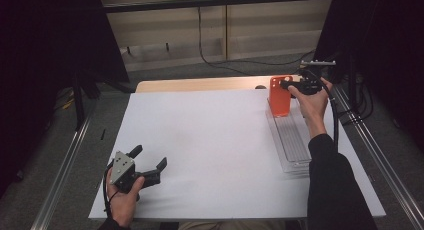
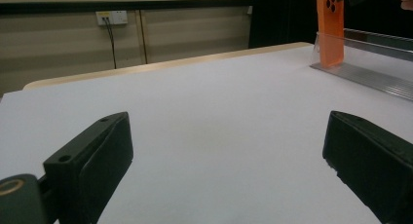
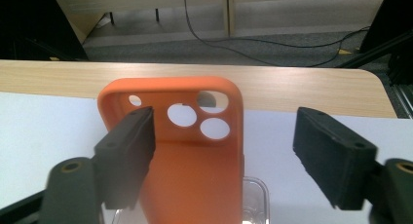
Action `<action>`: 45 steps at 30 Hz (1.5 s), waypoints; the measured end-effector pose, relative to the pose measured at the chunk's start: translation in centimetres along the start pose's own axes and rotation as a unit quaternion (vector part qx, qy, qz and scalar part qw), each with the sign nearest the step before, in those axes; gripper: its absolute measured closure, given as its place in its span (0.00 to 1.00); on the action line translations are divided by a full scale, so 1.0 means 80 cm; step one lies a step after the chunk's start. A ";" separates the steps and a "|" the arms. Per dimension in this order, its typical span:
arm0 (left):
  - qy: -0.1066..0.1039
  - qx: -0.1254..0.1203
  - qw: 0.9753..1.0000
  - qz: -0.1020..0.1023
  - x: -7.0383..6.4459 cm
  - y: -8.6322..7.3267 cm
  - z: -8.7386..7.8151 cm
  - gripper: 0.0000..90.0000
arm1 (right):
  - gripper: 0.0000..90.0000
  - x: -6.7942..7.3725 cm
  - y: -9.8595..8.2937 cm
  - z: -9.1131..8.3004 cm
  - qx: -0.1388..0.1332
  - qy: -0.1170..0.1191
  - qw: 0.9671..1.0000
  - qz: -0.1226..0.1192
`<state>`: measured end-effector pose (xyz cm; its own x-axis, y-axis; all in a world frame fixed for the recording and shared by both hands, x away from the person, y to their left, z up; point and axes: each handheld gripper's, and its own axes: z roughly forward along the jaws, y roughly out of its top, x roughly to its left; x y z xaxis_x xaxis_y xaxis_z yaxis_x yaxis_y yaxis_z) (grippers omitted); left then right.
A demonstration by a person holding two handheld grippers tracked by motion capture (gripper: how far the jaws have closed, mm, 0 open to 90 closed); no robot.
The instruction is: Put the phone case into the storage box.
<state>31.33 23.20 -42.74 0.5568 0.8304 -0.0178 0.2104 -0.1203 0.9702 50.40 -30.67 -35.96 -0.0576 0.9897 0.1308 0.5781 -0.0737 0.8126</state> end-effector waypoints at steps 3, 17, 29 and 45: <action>0.000 0.003 1.000 -0.002 0.000 0.000 0.001 0.05 | 0.16 0.000 -0.003 -0.002 -0.003 0.000 1.000 -0.010; 0.004 0.000 1.000 -0.007 0.000 0.000 0.002 0.05 | 0.16 0.002 -0.016 -0.007 -0.043 0.008 0.999 -0.018; 0.003 -0.007 1.000 -0.003 0.003 0.000 -0.006 0.05 | 0.08 0.006 -0.026 -0.017 -0.086 0.005 0.995 -0.054; 0.002 -0.006 1.000 0.001 0.001 0.000 -0.008 0.05 | 0.06 0.012 -0.039 -0.036 -0.110 0.018 0.991 -0.071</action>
<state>30.89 23.64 -42.60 0.5545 0.8320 -0.0153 0.2001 -0.1155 0.9729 46.17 -29.86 -36.75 -0.1565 0.9874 0.0230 0.3710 0.0371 0.9279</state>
